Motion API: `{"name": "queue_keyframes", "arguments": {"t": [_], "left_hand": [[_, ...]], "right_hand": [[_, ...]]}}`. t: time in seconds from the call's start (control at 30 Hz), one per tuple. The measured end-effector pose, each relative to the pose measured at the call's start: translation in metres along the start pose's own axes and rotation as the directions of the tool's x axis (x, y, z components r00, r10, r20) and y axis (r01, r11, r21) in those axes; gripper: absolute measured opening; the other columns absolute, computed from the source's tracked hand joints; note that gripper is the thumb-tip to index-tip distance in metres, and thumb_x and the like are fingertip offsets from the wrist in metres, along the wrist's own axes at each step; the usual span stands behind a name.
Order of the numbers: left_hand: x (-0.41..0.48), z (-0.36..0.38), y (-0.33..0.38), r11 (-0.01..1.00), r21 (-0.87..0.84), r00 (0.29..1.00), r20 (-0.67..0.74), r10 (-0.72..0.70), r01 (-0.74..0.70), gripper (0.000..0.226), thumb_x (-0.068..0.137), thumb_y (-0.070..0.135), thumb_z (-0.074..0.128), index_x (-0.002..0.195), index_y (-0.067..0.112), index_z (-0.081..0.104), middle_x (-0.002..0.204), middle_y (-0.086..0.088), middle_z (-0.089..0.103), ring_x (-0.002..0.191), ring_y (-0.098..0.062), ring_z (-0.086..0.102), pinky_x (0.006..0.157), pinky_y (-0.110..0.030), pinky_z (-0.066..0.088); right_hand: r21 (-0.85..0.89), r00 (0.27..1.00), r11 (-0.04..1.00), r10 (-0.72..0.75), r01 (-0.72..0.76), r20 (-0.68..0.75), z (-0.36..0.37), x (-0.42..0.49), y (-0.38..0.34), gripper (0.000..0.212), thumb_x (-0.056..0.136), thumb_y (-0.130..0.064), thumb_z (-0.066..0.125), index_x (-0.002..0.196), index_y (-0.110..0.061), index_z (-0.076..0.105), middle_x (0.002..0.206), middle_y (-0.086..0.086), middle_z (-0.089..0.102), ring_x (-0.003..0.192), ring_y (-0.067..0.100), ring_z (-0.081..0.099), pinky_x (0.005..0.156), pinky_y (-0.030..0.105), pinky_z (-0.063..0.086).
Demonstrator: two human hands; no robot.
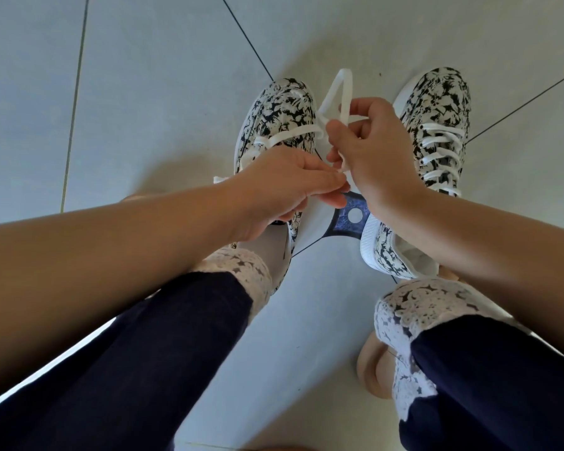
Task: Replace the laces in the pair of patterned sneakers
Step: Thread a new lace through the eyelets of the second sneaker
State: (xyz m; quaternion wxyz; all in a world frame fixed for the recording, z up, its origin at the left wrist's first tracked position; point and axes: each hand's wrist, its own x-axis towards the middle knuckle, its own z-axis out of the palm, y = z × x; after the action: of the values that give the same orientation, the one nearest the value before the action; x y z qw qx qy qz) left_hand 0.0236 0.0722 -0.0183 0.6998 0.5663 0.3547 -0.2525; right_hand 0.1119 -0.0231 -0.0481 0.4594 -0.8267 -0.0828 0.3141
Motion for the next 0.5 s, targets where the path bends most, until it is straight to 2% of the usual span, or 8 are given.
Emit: {"name": "queue_keyframes", "arguments": {"t": [0.07, 0.1, 0.17, 0.2, 0.27, 0.33, 0.4, 0.5], "left_hand": [[0.002, -0.003, 0.0, 0.998, 0.058, 0.998, -0.06, -0.001, 0.004, 0.013, 0.086, 0.019, 0.062, 0.081, 0.01, 0.07, 0.062, 0.001, 0.07, 0.043, -0.009, 0.025, 0.037, -0.015, 0.022], [0.003, -0.006, 0.0, 0.993, 0.121, 0.995, -0.101, 0.015, -0.002, 0.013, 0.085, 0.02, 0.063, 0.079, 0.012, 0.07, 0.063, 0.0, 0.07, 0.044, -0.01, 0.029, 0.037, -0.014, 0.026], [0.006, -0.011, -0.001, 0.96, 0.278, 0.982, -0.177, 0.068, -0.016, 0.014, 0.084, 0.024, 0.064, 0.075, 0.015, 0.071, 0.064, 0.001, 0.07, 0.051, -0.012, 0.042, 0.041, -0.012, 0.036], [0.008, -0.013, -0.001, 0.941, 0.339, 0.975, -0.202, 0.092, -0.019, 0.015, 0.083, 0.026, 0.065, 0.074, 0.016, 0.072, 0.065, 0.001, 0.07, 0.057, -0.014, 0.046, 0.045, -0.013, 0.038], [0.01, -0.015, -0.002, 0.912, 0.41, 0.967, -0.221, 0.123, -0.022, 0.017, 0.082, 0.029, 0.065, 0.072, 0.017, 0.072, 0.065, 0.002, 0.07, 0.063, -0.016, 0.049, 0.05, -0.015, 0.04], [0.01, -0.017, 0.0, 0.878, 0.477, 0.963, -0.216, 0.162, -0.04, 0.021, 0.083, 0.031, 0.065, 0.066, 0.02, 0.07, 0.055, 0.01, 0.066, 0.053, -0.008, 0.048, 0.047, -0.009, 0.036], [0.011, -0.018, 0.002, 0.845, 0.53, 0.956, -0.204, 0.211, -0.073, 0.023, 0.083, 0.032, 0.064, 0.066, 0.018, 0.07, 0.048, 0.012, 0.061, 0.043, -0.002, 0.046, 0.044, -0.006, 0.034], [0.015, -0.019, 0.001, 0.804, 0.588, 0.938, -0.223, 0.266, -0.088, 0.02, 0.083, 0.031, 0.063, 0.075, 0.015, 0.072, 0.064, 0.006, 0.064, 0.058, -0.005, 0.05, 0.051, -0.011, 0.036]], "right_hand": [[-0.117, 1.0, 0.993, 0.002, -0.001, 0.006, -0.006, 0.007, 0.002, 0.035, 0.088, -0.026, 0.062, 0.117, -0.014, 0.046, 0.085, -0.005, 0.06, 0.078, 0.01, 0.062, 0.075, 0.032, 0.052], [-0.205, 1.0, 0.978, -0.026, 0.025, -0.002, -0.01, 0.01, 0.003, 0.044, 0.086, -0.028, 0.063, 0.123, -0.013, 0.044, 0.096, -0.005, 0.056, 0.085, 0.01, 0.059, 0.078, 0.027, 0.05], [-0.377, 0.979, 0.905, -0.2, 0.199, 0.038, -0.021, 0.011, 0.0, 0.049, 0.085, -0.026, 0.063, 0.129, -0.015, 0.043, 0.108, -0.005, 0.05, 0.085, 0.004, 0.052, 0.075, 0.013, 0.043], [-0.427, 0.95, 0.849, -0.286, 0.311, 0.123, -0.026, 0.01, -0.002, 0.043, 0.086, -0.022, 0.06, 0.127, -0.017, 0.047, 0.109, -0.007, 0.051, 0.085, 0.002, 0.051, 0.076, 0.01, 0.041], [-0.418, 0.885, 0.793, -0.312, 0.442, 0.345, -0.029, 0.005, -0.005, 0.029, 0.091, -0.017, 0.053, 0.12, -0.023, 0.056, 0.109, -0.014, 0.056, 0.092, -0.006, 0.052, 0.084, 0.005, 0.037], [-0.396, 0.837, 0.798, -0.231, 0.455, 0.496, -0.026, -0.001, -0.005, 0.025, 0.094, -0.018, 0.051, 0.117, -0.022, 0.06, 0.102, -0.017, 0.058, 0.084, -0.019, 0.05, 0.078, -0.003, 0.033], [-0.449, 0.81, 0.737, -0.227, 0.506, 0.541, -0.022, -0.004, -0.002, 0.022, 0.092, -0.025, 0.054, 0.111, -0.018, 0.063, 0.092, -0.014, 0.06, 0.074, -0.012, 0.053, 0.068, 0.002, 0.035], [-0.474, 0.843, 0.727, -0.275, 0.497, 0.462, -0.02, -0.001, 0.002, 0.019, 0.09, -0.029, 0.057, 0.097, -0.015, 0.068, 0.084, -0.005, 0.065, 0.069, -0.002, 0.055, 0.063, 0.011, 0.038]]}}
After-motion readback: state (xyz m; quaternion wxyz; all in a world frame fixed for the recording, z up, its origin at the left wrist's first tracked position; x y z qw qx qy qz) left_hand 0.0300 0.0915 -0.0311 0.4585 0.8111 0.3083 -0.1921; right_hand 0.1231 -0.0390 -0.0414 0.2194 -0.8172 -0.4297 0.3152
